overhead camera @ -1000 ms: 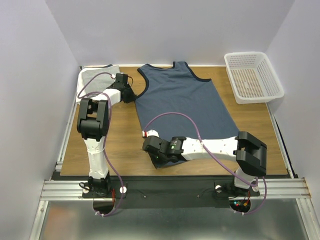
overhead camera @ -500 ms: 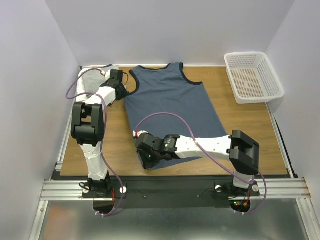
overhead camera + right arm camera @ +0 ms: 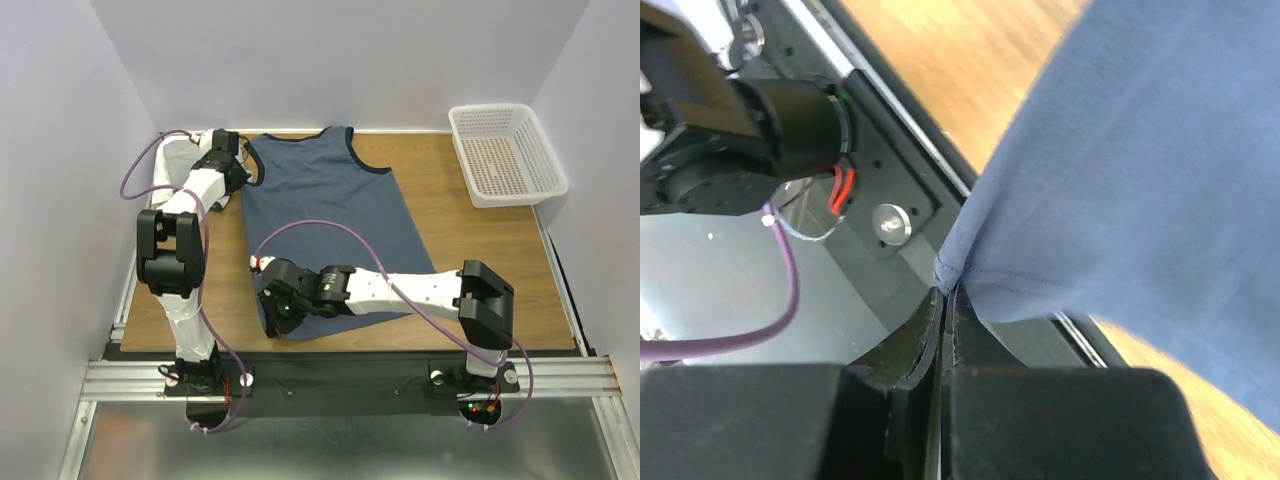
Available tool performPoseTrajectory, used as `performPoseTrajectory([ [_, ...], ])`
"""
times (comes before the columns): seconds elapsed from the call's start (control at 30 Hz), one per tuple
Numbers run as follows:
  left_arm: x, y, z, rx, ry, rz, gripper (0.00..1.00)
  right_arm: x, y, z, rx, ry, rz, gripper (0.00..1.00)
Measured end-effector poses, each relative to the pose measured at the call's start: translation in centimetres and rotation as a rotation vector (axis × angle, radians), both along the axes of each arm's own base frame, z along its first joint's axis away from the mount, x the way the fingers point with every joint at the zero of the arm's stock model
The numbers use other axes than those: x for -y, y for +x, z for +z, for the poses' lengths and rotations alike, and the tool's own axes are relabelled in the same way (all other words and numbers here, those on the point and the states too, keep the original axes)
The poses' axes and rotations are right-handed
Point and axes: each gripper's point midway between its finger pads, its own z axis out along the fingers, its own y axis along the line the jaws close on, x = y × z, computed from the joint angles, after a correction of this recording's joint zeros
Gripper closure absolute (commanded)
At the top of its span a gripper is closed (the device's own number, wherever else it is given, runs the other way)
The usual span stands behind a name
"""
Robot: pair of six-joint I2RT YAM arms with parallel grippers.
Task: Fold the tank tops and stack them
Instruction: Fold the tank top
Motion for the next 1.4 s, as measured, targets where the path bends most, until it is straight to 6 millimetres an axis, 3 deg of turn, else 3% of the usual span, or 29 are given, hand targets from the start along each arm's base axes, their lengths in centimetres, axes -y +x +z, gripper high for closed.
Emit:
performPoseTrajectory([
  [0.13, 1.5, 1.5, 0.9, 0.031, -0.015, -0.019, 1.00, 1.4, 1.3, -0.5, -0.017, -0.008, -0.046, 1.00],
  [0.3, 4.6, 2.8, 0.5, 0.038, -0.030, -0.059, 1.00, 5.1, 3.8, -1.1, -0.043, -0.024, -0.147, 1.00],
  [0.63, 9.3, 3.9, -1.6, 0.012, -0.046, -0.121, 1.00, 10.4, 4.5, -2.9, -0.081, -0.040, -0.259, 1.00],
  [1.03, 13.2, 3.5, -3.5, -0.018, -0.050, -0.176, 1.00, 13.5, 4.3, -4.6, -0.098, -0.054, -0.348, 1.00],
  [1.4, 15.1, 3.5, -3.3, -0.009, -0.058, -0.203, 1.00, 15.6, 4.0, -6.0, -0.098, -0.080, -0.409, 0.99],
])
